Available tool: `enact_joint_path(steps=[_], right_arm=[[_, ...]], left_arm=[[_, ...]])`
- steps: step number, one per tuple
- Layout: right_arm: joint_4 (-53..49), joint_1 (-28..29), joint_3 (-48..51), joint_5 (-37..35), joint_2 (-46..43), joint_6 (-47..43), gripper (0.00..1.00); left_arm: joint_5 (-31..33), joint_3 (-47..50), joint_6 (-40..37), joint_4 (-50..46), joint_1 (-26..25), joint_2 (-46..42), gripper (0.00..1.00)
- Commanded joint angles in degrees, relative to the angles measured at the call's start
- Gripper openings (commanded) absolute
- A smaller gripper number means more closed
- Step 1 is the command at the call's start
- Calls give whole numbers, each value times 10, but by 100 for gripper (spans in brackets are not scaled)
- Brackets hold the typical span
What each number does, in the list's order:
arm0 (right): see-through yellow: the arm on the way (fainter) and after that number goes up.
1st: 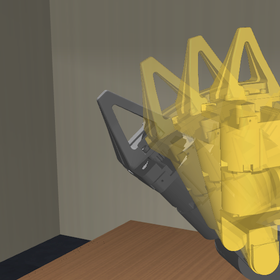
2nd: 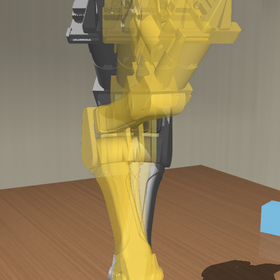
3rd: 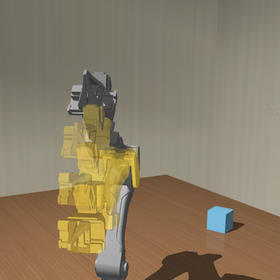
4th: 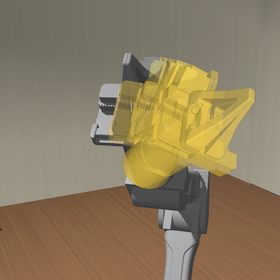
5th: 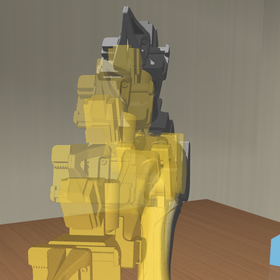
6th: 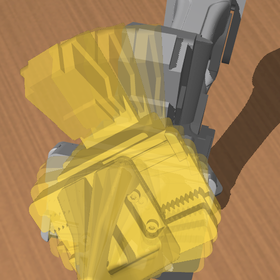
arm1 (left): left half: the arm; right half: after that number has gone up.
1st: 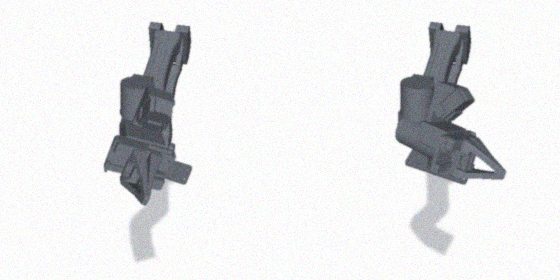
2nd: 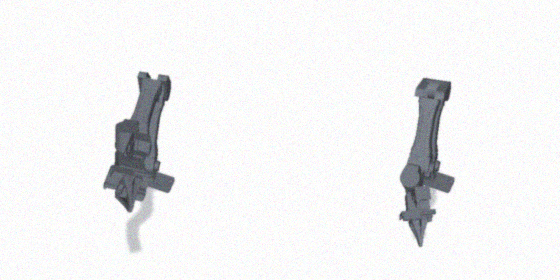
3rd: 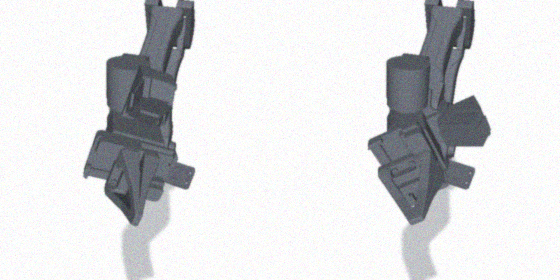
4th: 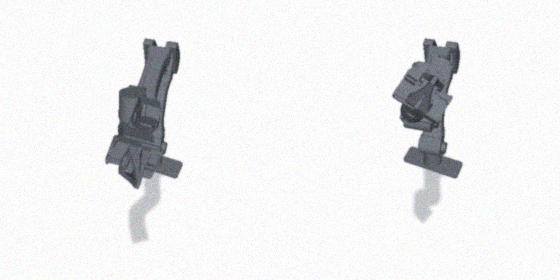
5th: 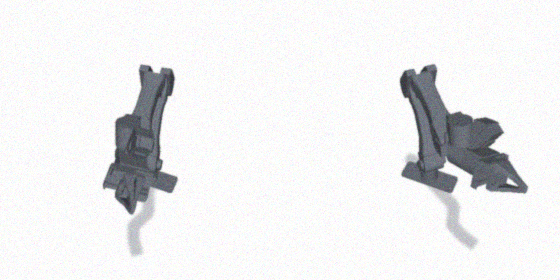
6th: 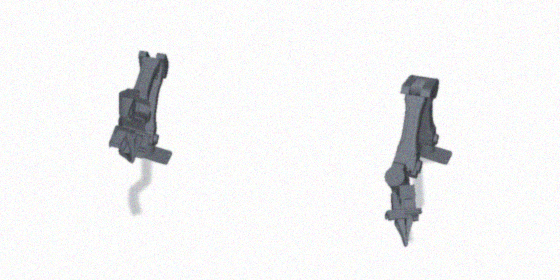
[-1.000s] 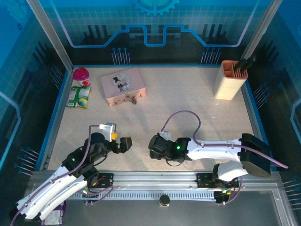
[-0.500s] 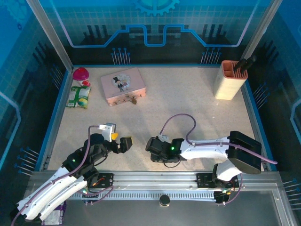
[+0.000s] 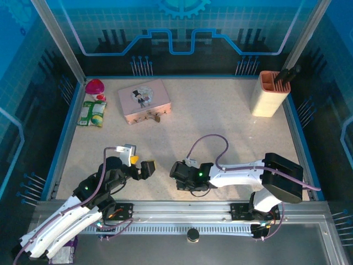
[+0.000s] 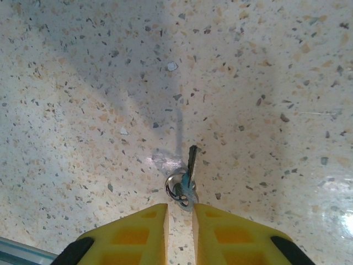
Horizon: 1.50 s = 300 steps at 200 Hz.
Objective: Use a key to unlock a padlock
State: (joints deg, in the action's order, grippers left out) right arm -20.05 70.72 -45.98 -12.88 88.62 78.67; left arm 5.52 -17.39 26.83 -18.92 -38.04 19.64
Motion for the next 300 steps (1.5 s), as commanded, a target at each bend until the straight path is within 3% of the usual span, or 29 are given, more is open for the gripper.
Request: enact_joint_path(steps=[1,62,131,223,300], right_arm=[[5,-3,8,-6,14,10,20],[4,-9,5,3,34,15,24],[11,-13,-6,16,56,5,20],[-32,-1,-32,-40,19,-4,22],[-46,0,-40,-37,45,-9,26]], left_arm=[[-13,8,-6,14,-4,-6,99],[-17,9,-8,15,-4,-7,99],[-10,11,-8,15,-4,-5,99],[-7,11,-7,14,-4,-5,99],[-7,12,-7,15,-3,-5,99]])
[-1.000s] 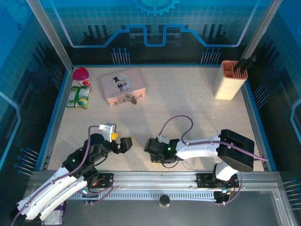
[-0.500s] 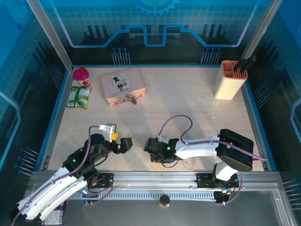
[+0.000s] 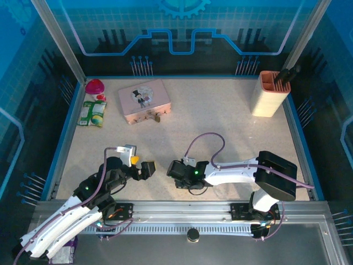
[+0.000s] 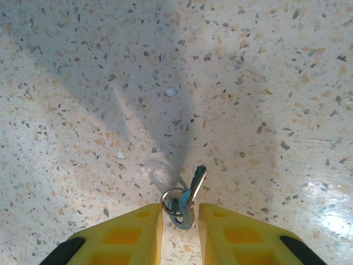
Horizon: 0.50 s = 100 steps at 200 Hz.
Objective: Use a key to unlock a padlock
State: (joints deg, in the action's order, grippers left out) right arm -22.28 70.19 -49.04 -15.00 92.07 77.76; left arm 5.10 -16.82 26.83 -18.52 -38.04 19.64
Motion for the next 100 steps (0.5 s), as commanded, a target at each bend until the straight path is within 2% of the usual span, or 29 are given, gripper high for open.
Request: enact_joint_path(steps=[1,59,100], right_arm=[[-23,5,-10,-16,11,0,26],[3,-5,-22,12,25,-9,29],[-28,-4,-28,7,32,7,29]], left_arm=[[-3,6,-7,11,-3,-5,99],[-2,7,-5,12,-4,-5,99],[-6,8,-5,16,-4,-5,99]])
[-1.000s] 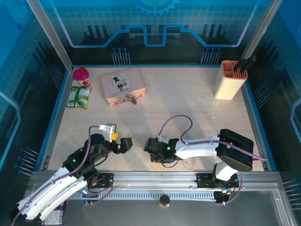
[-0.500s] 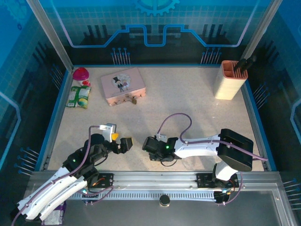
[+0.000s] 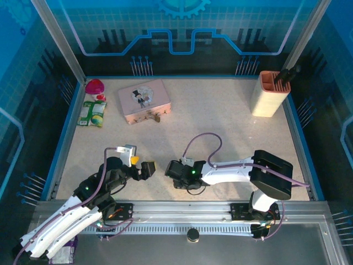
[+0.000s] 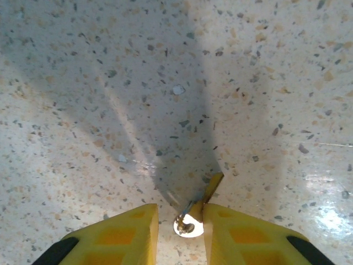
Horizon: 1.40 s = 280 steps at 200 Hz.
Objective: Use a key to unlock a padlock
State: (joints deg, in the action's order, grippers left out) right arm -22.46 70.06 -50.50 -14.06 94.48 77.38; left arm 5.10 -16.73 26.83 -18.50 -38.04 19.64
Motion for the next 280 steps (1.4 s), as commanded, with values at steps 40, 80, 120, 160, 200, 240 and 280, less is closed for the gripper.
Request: enact_joint_path(steps=[40,80,120,160,200,240,280], right_arm=[[-33,-2,-11,-12,-6,13,29],[-32,-2,-8,-13,0,18,30],[-42,-6,-27,3,28,10,34],[-36,-11,-9,14,33,25,24],[-65,-7,-19,-15,17,4,13],[-99,-1,-23,-52,-2,-9,6],[-95,6,-10,-77,-31,-15,0]], left_arm=[[-7,8,-6,15,-3,-5,99],[-7,8,-6,16,-3,-5,99],[-5,7,-6,18,-3,-5,99],[-2,6,-8,13,-3,-7,99],[0,8,-8,15,-3,-9,99],[3,8,-7,15,-4,-9,99],[5,11,-6,17,-3,-10,99]])
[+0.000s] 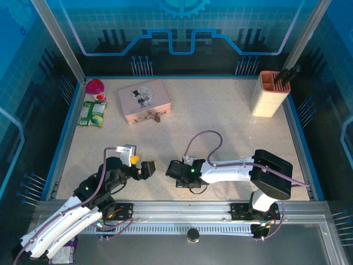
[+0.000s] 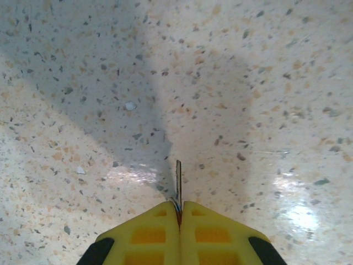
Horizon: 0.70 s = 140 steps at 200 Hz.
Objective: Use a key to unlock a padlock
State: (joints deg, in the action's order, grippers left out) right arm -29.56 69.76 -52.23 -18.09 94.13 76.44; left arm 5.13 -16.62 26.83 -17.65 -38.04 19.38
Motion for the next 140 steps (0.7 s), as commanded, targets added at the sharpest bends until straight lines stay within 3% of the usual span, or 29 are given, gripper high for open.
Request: enact_joint_path(steps=[1,31,59,90,108,140], right_arm=[[-24,9,8,-38,-28,-6,0],[39,20,41,-74,-89,-83,0],[209,37,119,-106,-187,-243,0],[401,74,213,-193,-272,-414,0],[491,85,234,-229,-282,-516,0],[660,98,261,-276,-261,-689,0]], left_arm=[[5,10,-6,9,-3,-7,99],[10,9,8,14,-3,-3,99],[-20,-16,57,28,-3,16,99],[-63,-72,134,58,-3,78,99],[-81,-111,172,49,-3,131,91],[-107,-190,202,-6,-3,227,70]])
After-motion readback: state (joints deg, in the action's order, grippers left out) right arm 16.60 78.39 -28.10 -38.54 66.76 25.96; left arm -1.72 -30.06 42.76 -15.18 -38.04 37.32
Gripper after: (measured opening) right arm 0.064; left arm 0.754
